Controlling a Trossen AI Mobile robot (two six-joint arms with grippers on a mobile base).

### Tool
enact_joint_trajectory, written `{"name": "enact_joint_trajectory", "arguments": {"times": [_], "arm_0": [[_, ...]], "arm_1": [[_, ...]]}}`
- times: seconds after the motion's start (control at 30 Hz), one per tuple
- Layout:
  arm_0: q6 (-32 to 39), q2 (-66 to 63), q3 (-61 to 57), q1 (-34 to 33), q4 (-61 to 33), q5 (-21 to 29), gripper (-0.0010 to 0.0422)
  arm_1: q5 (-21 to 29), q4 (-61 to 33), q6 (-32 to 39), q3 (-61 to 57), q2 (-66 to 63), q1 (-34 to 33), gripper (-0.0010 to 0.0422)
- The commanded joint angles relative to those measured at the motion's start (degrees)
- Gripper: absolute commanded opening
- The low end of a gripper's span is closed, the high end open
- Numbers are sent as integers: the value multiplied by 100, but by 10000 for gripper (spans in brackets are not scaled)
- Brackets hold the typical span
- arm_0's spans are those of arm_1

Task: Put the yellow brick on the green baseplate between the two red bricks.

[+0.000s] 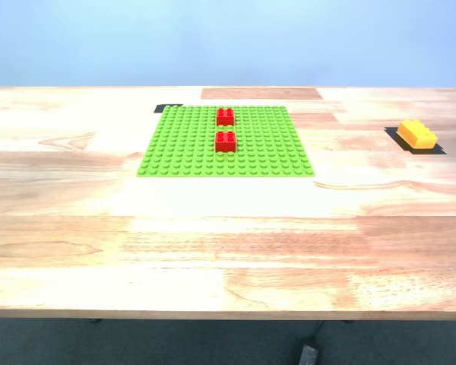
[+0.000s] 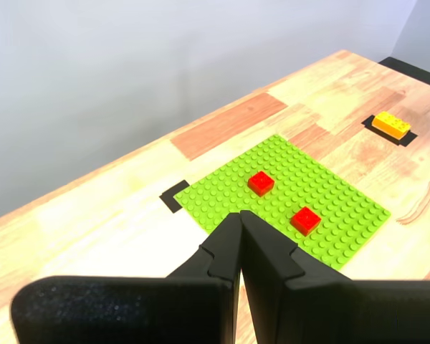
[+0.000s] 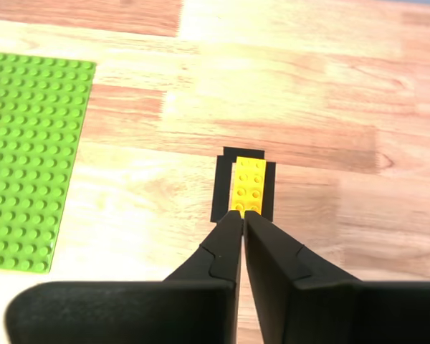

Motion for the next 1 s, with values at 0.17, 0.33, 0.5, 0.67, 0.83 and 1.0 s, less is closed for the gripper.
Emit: {"name": "enact_joint_trajectory", "arguments": {"times": [0.17,0.33,0.5,0.67,0.83,1.0], "arm_0": [[2,-79,4,0,-85,0,0],[-4,-111,2,0,-94,2,0],[-4,-122,0,0,-116,0,0],[-7,-125,-35,0,-98,2,0],[-7,-133,-90,0,-131,0,0],[-4,-127,-87,0,-127,0,0]], "arm_1": [[-17,-256,122,216,570,-232,168],[0,-22,-44,-90,839,-297,320],[-2,476,-35,-490,1152,-354,349],[-59,984,-90,-826,1534,-463,322],[-50,1364,-149,-911,1917,-463,312],[-48,1698,-120,-914,2308,-468,312]]}}
